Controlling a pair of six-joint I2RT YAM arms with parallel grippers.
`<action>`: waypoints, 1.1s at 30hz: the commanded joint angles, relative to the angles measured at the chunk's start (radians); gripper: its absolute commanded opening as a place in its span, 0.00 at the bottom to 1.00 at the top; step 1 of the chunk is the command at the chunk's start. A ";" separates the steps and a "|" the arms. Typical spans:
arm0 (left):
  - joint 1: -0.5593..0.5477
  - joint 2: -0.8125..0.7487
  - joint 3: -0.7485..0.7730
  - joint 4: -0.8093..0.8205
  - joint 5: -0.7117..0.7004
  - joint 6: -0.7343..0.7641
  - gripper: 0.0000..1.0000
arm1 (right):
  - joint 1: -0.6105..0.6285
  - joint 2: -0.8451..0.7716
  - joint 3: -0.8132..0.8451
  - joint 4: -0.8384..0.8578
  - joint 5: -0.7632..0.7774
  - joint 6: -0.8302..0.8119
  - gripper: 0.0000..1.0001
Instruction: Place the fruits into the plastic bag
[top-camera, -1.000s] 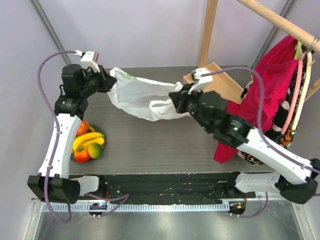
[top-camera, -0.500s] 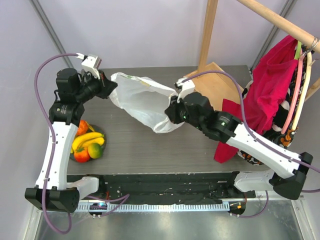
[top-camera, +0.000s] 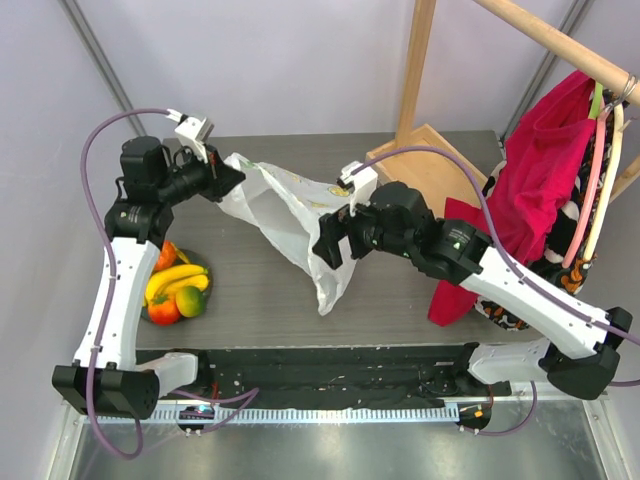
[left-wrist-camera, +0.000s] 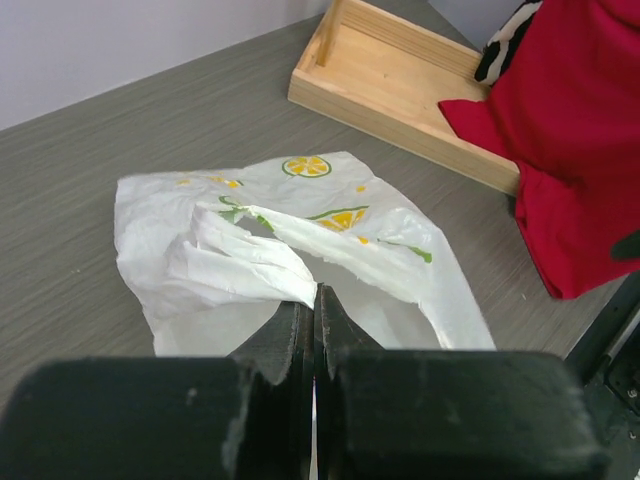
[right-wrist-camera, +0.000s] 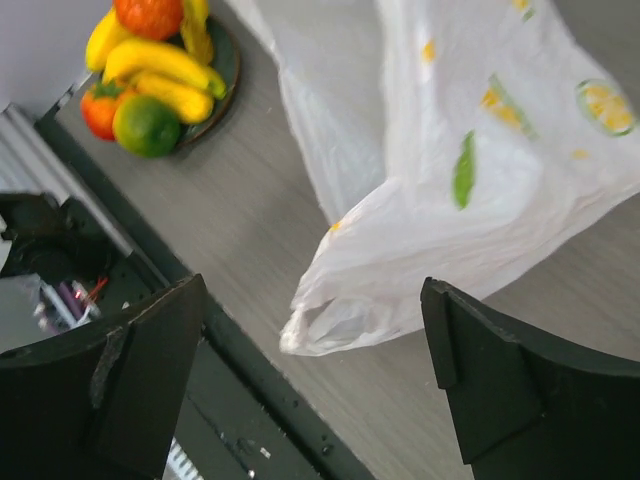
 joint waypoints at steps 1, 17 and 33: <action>0.002 -0.025 -0.038 0.049 0.044 0.022 0.00 | -0.007 0.067 0.112 0.036 0.210 -0.061 0.98; 0.002 -0.043 -0.070 0.016 -0.019 0.065 0.00 | -0.018 0.491 0.241 0.282 0.155 -0.178 0.98; 0.002 -0.029 -0.077 0.021 -0.015 0.064 0.00 | -0.052 0.735 0.395 0.347 0.077 -0.162 0.63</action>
